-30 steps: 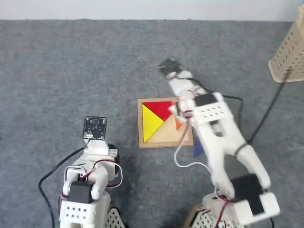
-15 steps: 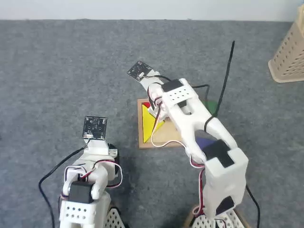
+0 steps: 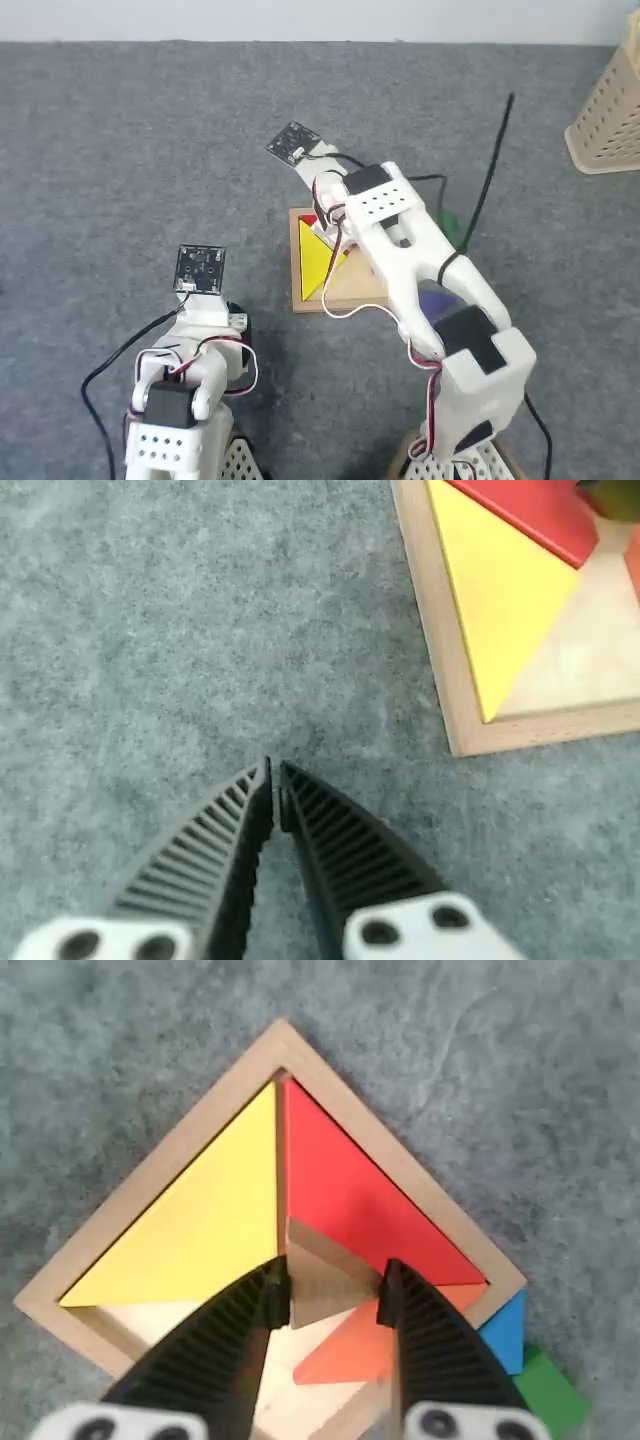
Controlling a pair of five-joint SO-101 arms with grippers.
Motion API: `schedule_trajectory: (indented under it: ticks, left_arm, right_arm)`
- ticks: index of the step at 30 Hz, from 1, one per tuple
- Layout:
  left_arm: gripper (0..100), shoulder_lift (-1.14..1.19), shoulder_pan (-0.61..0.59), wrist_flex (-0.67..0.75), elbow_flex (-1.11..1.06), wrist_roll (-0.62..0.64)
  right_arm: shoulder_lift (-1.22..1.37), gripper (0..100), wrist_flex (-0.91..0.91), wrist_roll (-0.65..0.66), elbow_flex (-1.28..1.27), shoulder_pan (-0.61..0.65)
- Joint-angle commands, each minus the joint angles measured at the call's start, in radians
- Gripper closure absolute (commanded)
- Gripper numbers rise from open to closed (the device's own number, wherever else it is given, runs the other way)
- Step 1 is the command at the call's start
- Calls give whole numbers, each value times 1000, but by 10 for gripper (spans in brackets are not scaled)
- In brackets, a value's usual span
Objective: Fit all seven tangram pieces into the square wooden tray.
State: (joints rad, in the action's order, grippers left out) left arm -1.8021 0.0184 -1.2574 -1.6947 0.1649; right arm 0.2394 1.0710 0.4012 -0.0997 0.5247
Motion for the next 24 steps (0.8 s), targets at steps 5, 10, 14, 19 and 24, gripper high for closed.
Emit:
schedule_trajectory:
  ticks: [5,10,14,19,24]
  left_arm:
    - [987,-15,-2,-5,8,-5]
    - [987,-15,-2,-5,8,-5]
    - [987,-15,-2,-5,8,-5]
    - [987,-15,-2,-5,8,-5]
    - [987,-15,-2,-5,8,-5]
  right_arm:
    - [-90,853,-21,-14,3,5]
    - [-97,887,-21,-60,2,-1]
    - [-99,990,-50,-95,-17,2]
    - [-101,992,-117,-91,-86,7]
    - [-101,989,-119,-74,-98,8]
